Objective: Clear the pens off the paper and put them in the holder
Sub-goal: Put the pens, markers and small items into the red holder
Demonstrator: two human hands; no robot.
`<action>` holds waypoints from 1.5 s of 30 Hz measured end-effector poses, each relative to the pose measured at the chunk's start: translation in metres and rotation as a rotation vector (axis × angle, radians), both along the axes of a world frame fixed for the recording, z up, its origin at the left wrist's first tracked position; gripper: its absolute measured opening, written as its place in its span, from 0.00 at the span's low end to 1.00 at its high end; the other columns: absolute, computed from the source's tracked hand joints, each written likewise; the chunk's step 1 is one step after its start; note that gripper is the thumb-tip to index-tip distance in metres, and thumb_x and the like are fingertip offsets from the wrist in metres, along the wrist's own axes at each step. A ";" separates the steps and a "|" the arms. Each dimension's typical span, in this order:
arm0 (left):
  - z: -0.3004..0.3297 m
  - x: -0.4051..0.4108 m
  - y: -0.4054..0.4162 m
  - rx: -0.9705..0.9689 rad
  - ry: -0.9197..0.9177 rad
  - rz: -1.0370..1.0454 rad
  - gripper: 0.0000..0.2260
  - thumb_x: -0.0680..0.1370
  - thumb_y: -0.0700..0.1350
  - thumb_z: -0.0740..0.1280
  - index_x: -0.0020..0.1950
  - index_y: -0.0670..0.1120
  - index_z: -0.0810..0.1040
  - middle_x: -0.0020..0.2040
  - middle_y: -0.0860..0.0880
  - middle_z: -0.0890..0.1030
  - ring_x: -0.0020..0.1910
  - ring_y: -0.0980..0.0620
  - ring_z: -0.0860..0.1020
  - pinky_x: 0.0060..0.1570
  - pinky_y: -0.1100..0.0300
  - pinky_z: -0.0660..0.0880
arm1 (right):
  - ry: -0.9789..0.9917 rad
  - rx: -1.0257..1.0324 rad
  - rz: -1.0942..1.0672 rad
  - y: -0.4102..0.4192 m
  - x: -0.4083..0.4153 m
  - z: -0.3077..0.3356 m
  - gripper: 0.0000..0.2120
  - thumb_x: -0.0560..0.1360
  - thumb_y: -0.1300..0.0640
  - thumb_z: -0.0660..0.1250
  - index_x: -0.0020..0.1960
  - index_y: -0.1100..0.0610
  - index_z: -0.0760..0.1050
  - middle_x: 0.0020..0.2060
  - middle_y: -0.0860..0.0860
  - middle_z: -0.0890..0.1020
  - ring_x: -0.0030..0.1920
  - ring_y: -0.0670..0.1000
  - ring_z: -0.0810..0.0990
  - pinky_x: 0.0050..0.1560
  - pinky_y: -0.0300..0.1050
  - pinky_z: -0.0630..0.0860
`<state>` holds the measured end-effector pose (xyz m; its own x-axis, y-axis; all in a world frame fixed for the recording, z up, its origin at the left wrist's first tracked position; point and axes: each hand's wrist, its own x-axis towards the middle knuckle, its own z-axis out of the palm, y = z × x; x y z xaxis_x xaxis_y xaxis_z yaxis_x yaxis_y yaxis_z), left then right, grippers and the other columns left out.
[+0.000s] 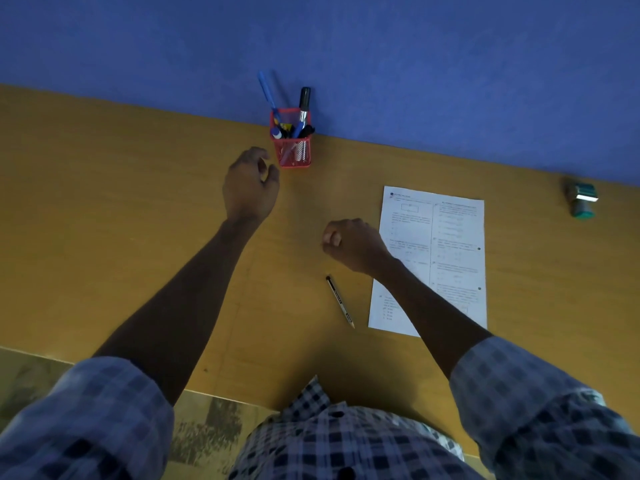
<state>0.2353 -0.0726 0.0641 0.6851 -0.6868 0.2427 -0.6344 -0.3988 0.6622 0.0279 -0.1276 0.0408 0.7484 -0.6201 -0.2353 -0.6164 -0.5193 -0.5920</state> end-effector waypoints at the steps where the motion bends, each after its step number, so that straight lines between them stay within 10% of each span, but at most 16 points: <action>1: -0.002 -0.004 0.003 0.012 0.008 -0.004 0.11 0.75 0.44 0.65 0.56 0.43 0.79 0.44 0.45 0.81 0.43 0.46 0.80 0.43 0.55 0.75 | 0.008 0.002 0.007 0.002 -0.003 -0.001 0.06 0.73 0.53 0.69 0.47 0.53 0.81 0.42 0.47 0.85 0.43 0.49 0.83 0.51 0.50 0.81; 19: -0.045 -0.036 0.066 0.328 0.000 -0.130 0.19 0.76 0.43 0.67 0.66 0.40 0.75 0.66 0.42 0.76 0.67 0.41 0.73 0.62 0.48 0.72 | 0.147 0.006 0.024 0.035 -0.017 -0.022 0.07 0.69 0.52 0.72 0.45 0.53 0.83 0.44 0.48 0.85 0.45 0.51 0.83 0.51 0.48 0.80; 29: -0.054 -0.026 0.064 0.438 -0.016 -0.147 0.22 0.77 0.44 0.67 0.70 0.41 0.71 0.71 0.44 0.71 0.72 0.43 0.67 0.68 0.45 0.68 | -0.354 0.429 -0.301 -0.008 0.012 0.007 0.06 0.78 0.60 0.65 0.51 0.55 0.81 0.45 0.51 0.84 0.32 0.48 0.84 0.33 0.36 0.76; 37: -0.059 -0.014 0.059 0.483 -0.074 -0.169 0.24 0.78 0.47 0.66 0.73 0.43 0.67 0.75 0.44 0.66 0.76 0.44 0.61 0.71 0.45 0.64 | -0.520 0.495 -0.515 -0.045 0.045 0.036 0.04 0.69 0.60 0.76 0.42 0.54 0.83 0.36 0.48 0.85 0.31 0.43 0.82 0.32 0.33 0.76; 45: -0.074 -0.008 0.061 0.578 -0.120 -0.191 0.31 0.81 0.57 0.60 0.79 0.45 0.57 0.80 0.46 0.55 0.79 0.45 0.52 0.75 0.42 0.54 | -0.530 0.446 -0.506 -0.081 0.078 0.062 0.12 0.72 0.67 0.69 0.55 0.59 0.82 0.37 0.46 0.82 0.37 0.46 0.79 0.39 0.38 0.76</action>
